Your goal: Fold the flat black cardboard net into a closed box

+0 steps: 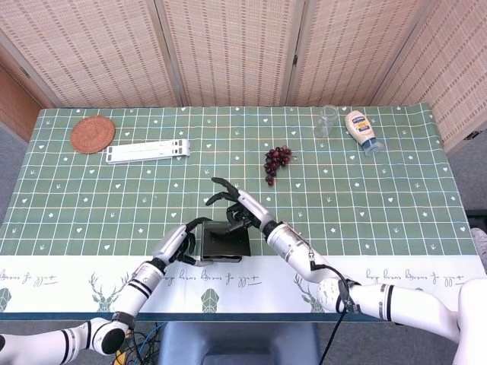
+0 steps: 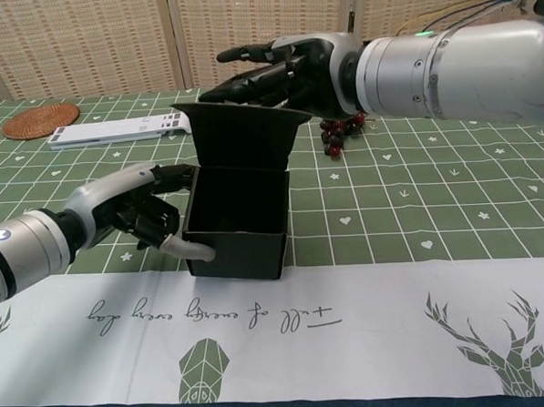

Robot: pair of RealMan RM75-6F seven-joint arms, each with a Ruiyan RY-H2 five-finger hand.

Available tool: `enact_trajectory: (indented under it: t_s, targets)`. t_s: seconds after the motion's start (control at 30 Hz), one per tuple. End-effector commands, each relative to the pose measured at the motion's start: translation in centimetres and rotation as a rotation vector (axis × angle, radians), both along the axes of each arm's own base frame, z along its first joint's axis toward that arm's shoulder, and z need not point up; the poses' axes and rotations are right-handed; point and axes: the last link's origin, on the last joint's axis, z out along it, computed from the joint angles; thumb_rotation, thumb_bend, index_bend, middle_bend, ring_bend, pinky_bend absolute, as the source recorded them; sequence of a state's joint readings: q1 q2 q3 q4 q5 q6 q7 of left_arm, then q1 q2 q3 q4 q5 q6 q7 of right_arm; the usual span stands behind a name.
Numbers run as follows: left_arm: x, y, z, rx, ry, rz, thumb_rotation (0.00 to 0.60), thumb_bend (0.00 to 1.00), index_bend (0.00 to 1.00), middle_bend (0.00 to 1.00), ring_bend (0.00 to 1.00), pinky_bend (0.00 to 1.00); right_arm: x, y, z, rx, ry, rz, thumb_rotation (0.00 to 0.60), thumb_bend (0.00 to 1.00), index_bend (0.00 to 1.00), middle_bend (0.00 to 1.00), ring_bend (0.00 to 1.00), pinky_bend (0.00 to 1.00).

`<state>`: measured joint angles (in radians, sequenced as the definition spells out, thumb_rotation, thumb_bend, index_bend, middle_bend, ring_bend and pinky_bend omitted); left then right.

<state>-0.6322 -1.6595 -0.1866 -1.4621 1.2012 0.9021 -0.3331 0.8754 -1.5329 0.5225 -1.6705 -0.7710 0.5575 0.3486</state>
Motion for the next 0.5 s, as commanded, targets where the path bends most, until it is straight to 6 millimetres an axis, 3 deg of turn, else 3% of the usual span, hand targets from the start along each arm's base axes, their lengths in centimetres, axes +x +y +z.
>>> enact_trajectory:
  t_s: [0.03,0.4,0.5]
  targets:
    - [-0.3,0.4,-0.1,0.022,0.007,0.036,0.6,0.07,0.27,0.31,0.7,0.81,0.1,-0.1,0.2,-0.004,0.072,0.053,0.6,0.0,0.0,0.32,0.79,1.0]
    - [-1.1,0.8,-0.2,0.113,0.005,0.176,0.6,0.07,0.23,0.31,0.7,0.81,0.6,-0.2,-0.6,-0.177,0.374,0.253,0.6,0.0,0.0,0.33,0.83,1.0]
    - [-1.2,0.6,-0.2,0.112,0.006,0.192,0.6,0.07,0.16,0.24,0.67,0.81,0.9,-0.3,-1.0,-0.232,0.452,0.302,0.6,0.0,0.01,0.34,0.83,1.0]
